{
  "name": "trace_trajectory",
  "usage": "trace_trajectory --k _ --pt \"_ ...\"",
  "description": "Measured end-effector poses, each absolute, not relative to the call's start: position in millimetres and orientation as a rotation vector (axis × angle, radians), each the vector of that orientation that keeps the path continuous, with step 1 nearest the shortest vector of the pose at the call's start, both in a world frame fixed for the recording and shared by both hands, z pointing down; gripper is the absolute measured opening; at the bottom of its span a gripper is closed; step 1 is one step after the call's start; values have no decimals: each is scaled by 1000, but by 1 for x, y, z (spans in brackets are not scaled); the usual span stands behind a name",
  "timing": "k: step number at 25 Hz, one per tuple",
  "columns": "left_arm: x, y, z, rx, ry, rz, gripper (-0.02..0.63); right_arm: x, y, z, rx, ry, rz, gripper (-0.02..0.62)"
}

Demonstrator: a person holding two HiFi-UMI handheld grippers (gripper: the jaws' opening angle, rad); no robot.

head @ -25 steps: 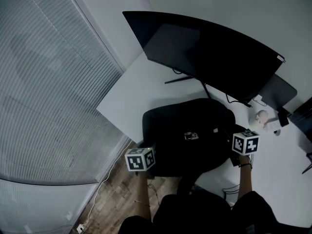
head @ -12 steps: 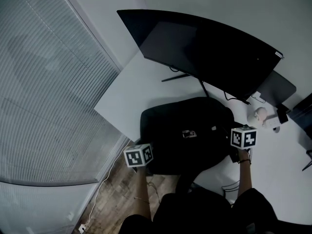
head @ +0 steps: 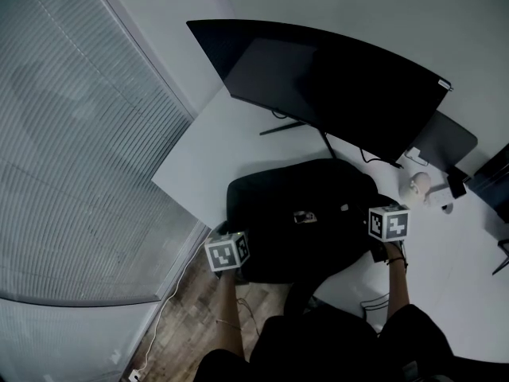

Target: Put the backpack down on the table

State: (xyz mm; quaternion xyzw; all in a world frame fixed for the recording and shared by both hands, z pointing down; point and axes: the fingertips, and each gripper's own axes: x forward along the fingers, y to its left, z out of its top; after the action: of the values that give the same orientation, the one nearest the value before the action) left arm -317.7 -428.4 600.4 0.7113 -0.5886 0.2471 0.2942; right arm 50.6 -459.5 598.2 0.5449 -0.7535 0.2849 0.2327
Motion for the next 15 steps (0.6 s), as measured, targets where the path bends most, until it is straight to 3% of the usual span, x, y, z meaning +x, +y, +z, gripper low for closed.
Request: trace_trajectory --k 13,15 --pt "-332 -404 566 1933 -1777 644 311 65 -445 577 1653 -2018 604 244" --pt "-331 -398 556 1946 -1791 631 282 66 -444 575 1672 -2025 580 242"
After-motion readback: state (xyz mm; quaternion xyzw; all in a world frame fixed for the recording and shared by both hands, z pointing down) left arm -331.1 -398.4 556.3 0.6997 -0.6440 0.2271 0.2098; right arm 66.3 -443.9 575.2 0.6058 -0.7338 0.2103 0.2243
